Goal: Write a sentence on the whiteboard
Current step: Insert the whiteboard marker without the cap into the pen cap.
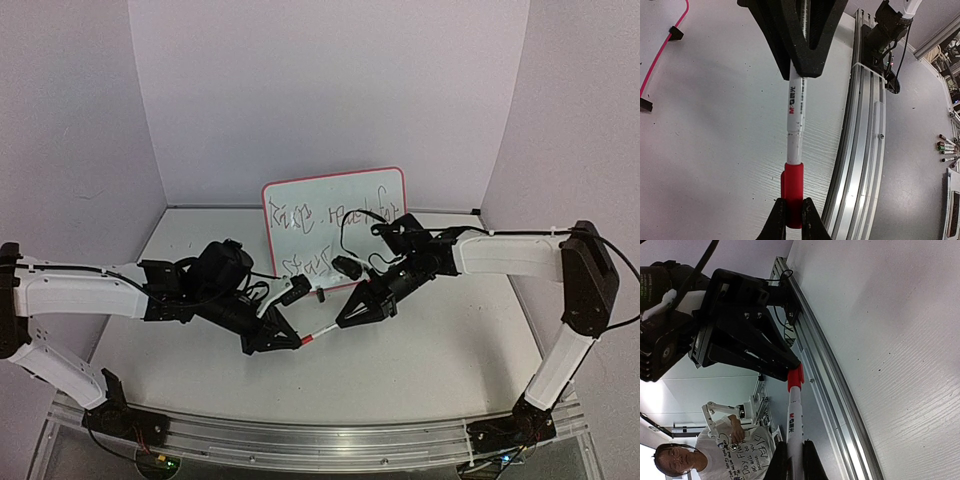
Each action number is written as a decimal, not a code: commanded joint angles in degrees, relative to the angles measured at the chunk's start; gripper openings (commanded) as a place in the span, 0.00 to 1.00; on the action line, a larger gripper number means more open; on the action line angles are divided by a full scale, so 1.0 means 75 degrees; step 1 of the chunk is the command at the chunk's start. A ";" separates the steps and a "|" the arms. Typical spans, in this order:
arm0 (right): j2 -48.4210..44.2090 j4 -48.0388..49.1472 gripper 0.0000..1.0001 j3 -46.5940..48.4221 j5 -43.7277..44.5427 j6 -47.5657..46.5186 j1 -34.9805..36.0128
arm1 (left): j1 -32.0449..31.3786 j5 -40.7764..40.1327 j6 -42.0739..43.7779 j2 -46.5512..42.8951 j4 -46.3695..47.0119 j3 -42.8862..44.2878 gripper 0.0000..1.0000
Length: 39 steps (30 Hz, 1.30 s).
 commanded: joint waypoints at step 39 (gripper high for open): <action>-0.0114 -0.0001 0.00 0.0252 0.1055 -0.0237 0.0049 | -0.0128 -0.0384 0.0661 0.0801 0.1208 0.1880 0.27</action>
